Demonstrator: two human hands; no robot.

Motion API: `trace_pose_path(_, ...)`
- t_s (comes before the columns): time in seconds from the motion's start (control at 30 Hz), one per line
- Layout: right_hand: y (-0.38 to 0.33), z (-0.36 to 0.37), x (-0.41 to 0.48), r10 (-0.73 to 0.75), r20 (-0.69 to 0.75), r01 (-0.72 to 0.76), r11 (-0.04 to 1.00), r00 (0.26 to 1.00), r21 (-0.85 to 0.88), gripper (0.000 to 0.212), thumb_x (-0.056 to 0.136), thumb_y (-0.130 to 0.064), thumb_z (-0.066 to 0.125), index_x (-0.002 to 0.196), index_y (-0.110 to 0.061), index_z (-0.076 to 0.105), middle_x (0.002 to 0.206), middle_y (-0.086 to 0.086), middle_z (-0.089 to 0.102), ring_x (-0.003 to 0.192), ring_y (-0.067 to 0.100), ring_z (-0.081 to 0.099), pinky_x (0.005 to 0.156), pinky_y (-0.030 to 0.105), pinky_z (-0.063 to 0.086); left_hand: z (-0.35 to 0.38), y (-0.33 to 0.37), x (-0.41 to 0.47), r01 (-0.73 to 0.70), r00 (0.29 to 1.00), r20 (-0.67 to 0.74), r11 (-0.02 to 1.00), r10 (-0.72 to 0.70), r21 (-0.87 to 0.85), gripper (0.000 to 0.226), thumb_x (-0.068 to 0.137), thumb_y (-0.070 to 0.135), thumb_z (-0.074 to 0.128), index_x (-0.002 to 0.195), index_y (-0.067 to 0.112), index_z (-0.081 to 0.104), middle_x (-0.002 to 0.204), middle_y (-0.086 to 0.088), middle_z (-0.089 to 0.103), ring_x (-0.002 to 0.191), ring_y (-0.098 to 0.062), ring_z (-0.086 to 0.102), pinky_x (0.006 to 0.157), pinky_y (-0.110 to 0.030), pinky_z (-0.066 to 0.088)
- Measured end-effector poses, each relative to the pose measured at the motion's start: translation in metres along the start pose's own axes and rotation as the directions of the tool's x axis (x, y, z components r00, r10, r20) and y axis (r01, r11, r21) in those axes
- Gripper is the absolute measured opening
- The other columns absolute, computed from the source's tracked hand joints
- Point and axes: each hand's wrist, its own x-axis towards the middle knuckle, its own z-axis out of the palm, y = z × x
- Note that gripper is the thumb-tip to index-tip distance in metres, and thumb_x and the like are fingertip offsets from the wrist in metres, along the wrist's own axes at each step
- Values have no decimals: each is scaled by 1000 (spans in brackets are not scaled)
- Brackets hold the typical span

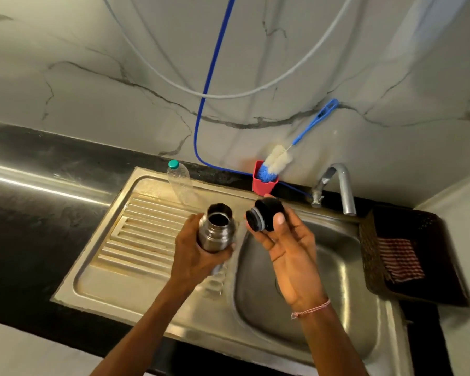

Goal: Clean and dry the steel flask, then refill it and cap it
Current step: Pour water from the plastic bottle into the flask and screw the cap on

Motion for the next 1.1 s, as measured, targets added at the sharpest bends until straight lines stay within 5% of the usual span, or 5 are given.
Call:
trace_pose_path(0.27,-65,-8,-31,-169,91,192,848,981,-493,56,84,-12,74,138,-12,58,124,7,71,115,19,68,97,31,55,58,67,-31,-148,984,93,988,151,-42,57,53,41,89,102,45,59,97,11,67,88,-13,67,76,-31,55)
trace_pose_path(0.43,-83,-36,-41,-239,232,325,513,943,-795,62,82,-29,83,139,-21,60,125,-9,63,116,13,66,96,37,57,79,84,-41,-165,974,152,986,169,-37,56,52,47,83,101,50,56,96,11,65,87,-7,65,74,-15,49)
trace_pose_path(0.93,-96,-42,-53,-493,62,167,170,868,-971,60,62,-63,86,99,-24,61,98,-12,60,85,0,63,72,18,56,106,105,-56,-220,965,149,975,214,27,63,53,46,91,106,39,58,100,16,63,93,-14,64,77,-41,58)
trace_pose_path(1.0,-99,-40,-54,-486,30,136,185,874,-973,66,57,-67,86,97,-24,58,97,-12,61,85,0,63,71,17,56,107,106,-57,-212,966,157,977,205,28,63,54,47,91,105,38,57,100,15,63,93,-14,64,78,-40,58)
trace_pose_path(1.1,-110,-45,-57,-285,23,164,481,958,-861,75,60,-51,92,122,-25,59,118,-13,66,103,3,68,85,25,59,104,108,-57,-192,969,163,981,186,20,62,56,50,87,109,36,60,102,16,65,95,-10,65,80,-36,58)
